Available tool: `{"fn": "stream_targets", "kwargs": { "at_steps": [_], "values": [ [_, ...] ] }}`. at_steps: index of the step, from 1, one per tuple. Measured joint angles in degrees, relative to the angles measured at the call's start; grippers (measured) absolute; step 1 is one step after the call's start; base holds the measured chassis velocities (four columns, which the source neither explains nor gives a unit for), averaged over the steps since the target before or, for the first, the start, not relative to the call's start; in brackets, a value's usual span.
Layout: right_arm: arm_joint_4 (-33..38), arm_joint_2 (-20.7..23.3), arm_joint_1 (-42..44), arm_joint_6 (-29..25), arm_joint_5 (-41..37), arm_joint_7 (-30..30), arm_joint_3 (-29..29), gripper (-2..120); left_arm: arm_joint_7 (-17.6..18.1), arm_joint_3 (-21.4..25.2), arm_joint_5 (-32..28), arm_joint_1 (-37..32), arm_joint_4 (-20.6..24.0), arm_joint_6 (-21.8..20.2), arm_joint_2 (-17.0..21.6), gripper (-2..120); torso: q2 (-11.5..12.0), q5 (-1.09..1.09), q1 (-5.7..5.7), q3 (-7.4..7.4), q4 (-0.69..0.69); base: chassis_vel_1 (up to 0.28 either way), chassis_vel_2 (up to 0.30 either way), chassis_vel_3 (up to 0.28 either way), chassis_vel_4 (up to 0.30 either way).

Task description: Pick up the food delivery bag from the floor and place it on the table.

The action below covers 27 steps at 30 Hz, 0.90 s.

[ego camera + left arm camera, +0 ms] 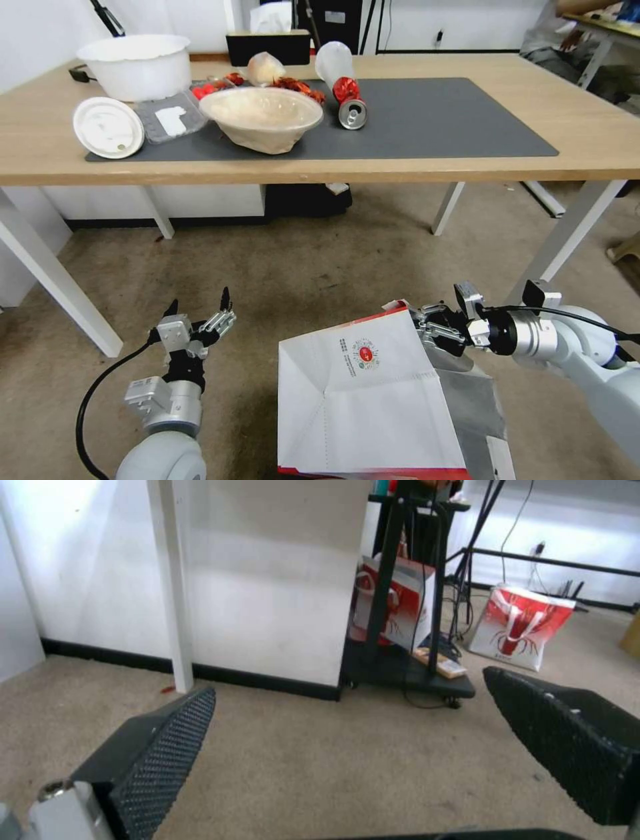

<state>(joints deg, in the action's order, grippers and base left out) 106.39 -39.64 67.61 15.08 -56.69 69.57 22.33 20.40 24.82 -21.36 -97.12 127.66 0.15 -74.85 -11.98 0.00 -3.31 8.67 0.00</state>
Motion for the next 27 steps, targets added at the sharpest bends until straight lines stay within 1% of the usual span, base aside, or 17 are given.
{"fn": "stream_targets", "kwargs": {
  "at_steps": [2,9,19,23,27],
  "values": [
    [0.0,0.0,0.1,0.0,0.0,0.0,0.0,0,0.0,0.0,0.0,0.0,0.0,0.0,0.0,100,-0.2,0.00,-0.08,0.15,0.00,0.000,0.000,0.000,0.000],
    [0.1,0.0,-0.1,-0.1,0.0,-0.5,-0.1,0,0.1,-0.1,0.1,0.1,-0.1,0.0,0.1,100,-2.3,0.00,-0.57,1.68,0.00,0.000,0.000,0.000,0.000],
    [-0.1,0.1,-0.6,-0.1,-0.1,-0.6,-0.3,0,0.1,-0.1,0.1,0.3,-0.5,0.0,0.2,100,-4.3,0.00,-1.19,3.12,0.00,0.000,0.000,0.000,0.000],
    [-0.3,0.1,-0.7,-0.2,-0.1,-0.7,-0.5,0,0.1,-0.1,0.2,0.4,-0.7,-0.1,0.3,100,-5.4,0.00,-1.49,3.96,0.00,0.000,0.000,0.000,0.000],
    [-0.4,0.1,-0.8,-0.2,-0.1,-0.7,-0.5,0,0.1,-0.1,0.4,0.5,-0.9,-0.1,0.3,100,-6.0,0.00,-1.68,4.37,0.00,0.000,0.000,0.000,0.000]
  ]
}}
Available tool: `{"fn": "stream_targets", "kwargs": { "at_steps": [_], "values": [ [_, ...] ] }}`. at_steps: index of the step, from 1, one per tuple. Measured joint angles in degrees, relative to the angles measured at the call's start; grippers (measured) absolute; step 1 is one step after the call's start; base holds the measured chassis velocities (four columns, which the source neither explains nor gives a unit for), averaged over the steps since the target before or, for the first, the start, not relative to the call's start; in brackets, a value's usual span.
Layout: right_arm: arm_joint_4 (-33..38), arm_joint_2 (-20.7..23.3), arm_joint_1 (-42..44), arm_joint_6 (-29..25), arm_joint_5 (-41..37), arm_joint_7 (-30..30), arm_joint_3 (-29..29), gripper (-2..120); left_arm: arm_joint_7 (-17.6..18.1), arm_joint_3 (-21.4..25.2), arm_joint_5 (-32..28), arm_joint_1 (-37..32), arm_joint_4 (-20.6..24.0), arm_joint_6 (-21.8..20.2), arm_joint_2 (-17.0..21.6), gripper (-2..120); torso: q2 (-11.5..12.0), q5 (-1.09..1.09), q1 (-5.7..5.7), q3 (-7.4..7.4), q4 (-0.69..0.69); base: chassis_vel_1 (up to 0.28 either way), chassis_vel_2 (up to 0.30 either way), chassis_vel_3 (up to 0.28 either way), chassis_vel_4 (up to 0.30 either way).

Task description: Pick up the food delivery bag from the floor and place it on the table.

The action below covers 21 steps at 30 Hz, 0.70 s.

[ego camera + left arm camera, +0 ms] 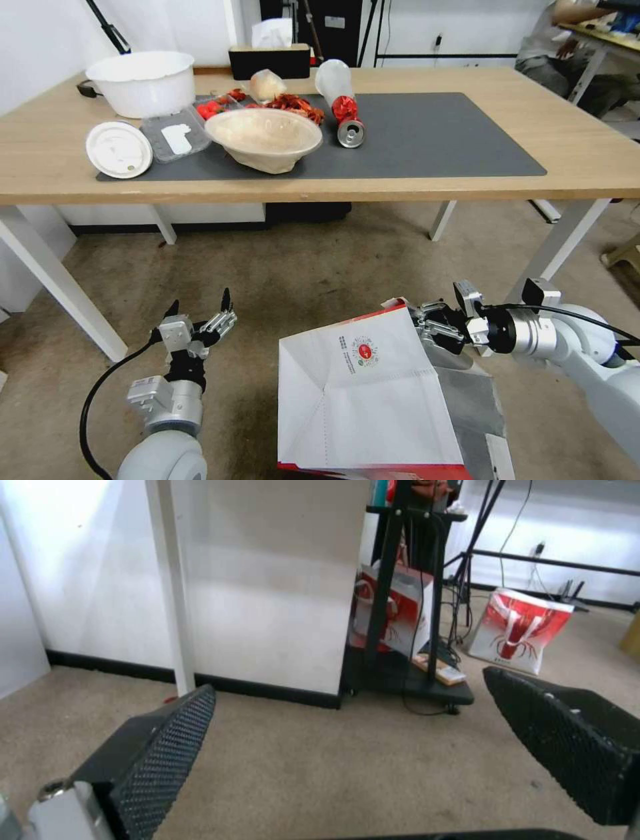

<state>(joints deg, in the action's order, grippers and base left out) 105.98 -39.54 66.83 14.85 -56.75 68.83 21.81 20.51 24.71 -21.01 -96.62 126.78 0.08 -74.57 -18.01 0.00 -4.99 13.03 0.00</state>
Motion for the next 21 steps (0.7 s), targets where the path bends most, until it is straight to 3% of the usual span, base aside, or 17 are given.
{"fn": "stream_targets", "kwargs": {
  "at_steps": [21],
  "values": [
    [-0.1,0.2,-0.2,-0.3,0.3,-0.3,-0.1,0,-0.3,-0.1,0.7,-0.2,0.0,-0.1,0.0,100,-5.0,0.00,-1.55,3.46,0.00,0.000,0.000,0.000,0.000]
  ]
}}
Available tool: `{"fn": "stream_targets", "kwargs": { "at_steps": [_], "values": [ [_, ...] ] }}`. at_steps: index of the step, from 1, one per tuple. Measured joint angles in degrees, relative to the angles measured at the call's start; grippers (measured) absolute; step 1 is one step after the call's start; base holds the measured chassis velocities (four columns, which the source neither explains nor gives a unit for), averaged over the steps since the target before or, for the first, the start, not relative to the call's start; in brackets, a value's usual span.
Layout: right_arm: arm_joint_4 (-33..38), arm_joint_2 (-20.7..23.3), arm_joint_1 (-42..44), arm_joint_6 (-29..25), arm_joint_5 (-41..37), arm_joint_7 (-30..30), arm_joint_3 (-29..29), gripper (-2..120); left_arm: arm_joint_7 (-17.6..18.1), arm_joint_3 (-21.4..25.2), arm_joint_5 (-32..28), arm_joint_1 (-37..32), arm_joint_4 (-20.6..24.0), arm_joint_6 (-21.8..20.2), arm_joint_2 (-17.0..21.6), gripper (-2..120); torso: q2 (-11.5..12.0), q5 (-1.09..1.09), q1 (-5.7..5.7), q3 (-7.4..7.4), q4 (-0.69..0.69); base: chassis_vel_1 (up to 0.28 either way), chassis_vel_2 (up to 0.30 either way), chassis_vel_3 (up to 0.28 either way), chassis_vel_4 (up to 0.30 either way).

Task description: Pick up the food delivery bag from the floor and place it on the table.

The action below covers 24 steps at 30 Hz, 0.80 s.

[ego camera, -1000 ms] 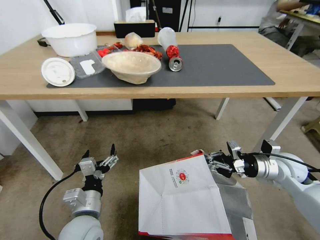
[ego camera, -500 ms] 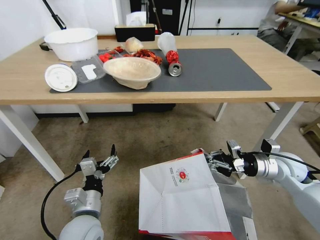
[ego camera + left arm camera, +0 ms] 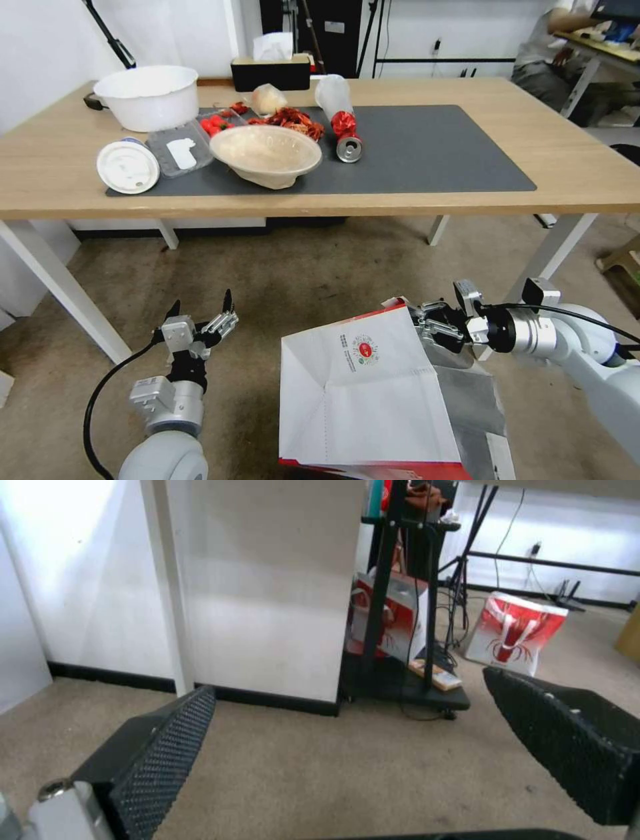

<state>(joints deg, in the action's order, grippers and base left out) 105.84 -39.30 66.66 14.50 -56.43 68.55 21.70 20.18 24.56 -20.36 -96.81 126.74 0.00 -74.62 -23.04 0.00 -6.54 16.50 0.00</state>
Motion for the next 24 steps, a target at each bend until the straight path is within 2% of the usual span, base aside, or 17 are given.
{"fn": "stream_targets", "kwargs": {
  "at_steps": [24],
  "values": [
    [0.2,0.1,-0.1,0.0,0.1,-0.2,0.0,0,0.0,-0.1,-0.1,0.4,-0.1,0.1,0.1,100,-5.4,0.00,-1.97,3.40,0.00,0.000,0.000,0.000,0.000]
  ]
}}
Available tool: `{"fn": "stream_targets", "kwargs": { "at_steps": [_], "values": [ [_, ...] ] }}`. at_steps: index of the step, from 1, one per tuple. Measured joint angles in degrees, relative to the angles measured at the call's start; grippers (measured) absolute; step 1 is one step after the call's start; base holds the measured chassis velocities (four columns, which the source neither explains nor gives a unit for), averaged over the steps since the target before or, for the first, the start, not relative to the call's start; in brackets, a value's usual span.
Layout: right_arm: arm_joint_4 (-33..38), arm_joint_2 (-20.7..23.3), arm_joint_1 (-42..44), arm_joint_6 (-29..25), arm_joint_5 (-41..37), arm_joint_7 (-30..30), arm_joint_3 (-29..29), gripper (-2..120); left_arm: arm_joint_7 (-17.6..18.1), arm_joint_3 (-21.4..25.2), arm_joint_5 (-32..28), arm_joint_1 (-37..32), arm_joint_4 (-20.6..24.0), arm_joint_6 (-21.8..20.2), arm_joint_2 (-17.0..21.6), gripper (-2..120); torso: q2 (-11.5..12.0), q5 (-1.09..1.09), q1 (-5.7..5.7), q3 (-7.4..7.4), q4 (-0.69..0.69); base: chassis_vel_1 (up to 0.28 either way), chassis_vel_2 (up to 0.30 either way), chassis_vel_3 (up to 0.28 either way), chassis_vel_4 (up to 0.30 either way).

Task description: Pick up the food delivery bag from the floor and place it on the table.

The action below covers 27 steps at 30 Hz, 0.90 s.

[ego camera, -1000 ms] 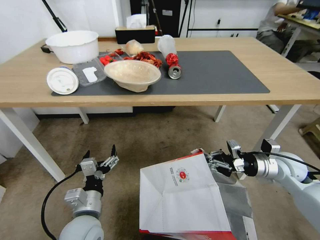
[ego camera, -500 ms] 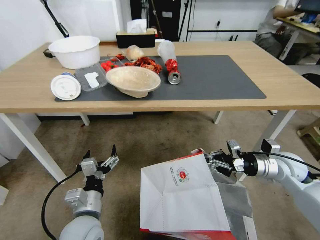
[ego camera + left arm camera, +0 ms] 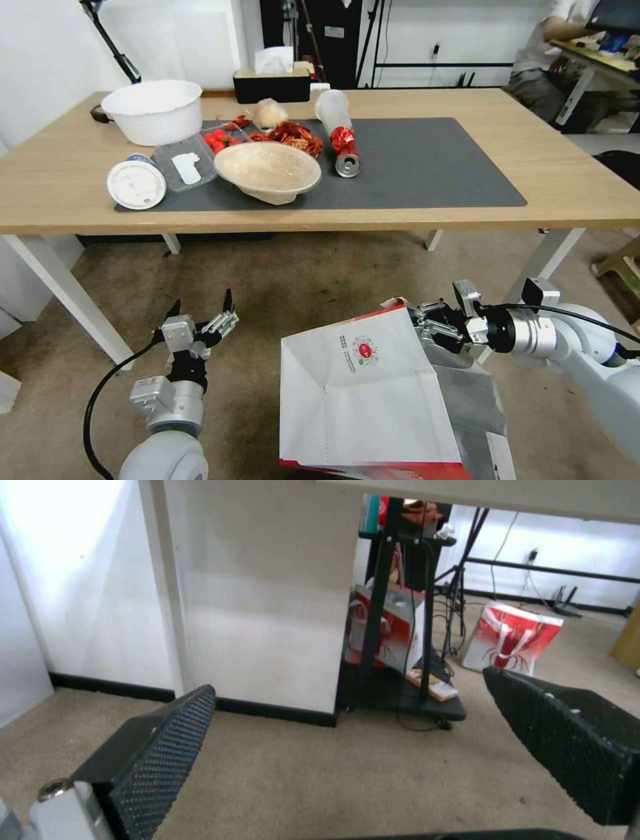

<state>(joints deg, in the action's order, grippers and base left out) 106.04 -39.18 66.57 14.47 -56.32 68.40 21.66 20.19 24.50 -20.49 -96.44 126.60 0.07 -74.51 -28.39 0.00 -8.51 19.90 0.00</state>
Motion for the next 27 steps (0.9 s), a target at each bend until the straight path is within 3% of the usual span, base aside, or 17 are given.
{"fn": "stream_targets", "kwargs": {
  "at_steps": [27],
  "values": [
    [-0.2,0.0,-0.5,0.0,-0.1,-0.2,-0.6,0,-0.2,0.0,-0.1,0.5,-0.4,0.0,0.1,100,-6.4,0.00,-2.38,4.00,0.00,0.000,0.000,0.000,0.000]
  ]
}}
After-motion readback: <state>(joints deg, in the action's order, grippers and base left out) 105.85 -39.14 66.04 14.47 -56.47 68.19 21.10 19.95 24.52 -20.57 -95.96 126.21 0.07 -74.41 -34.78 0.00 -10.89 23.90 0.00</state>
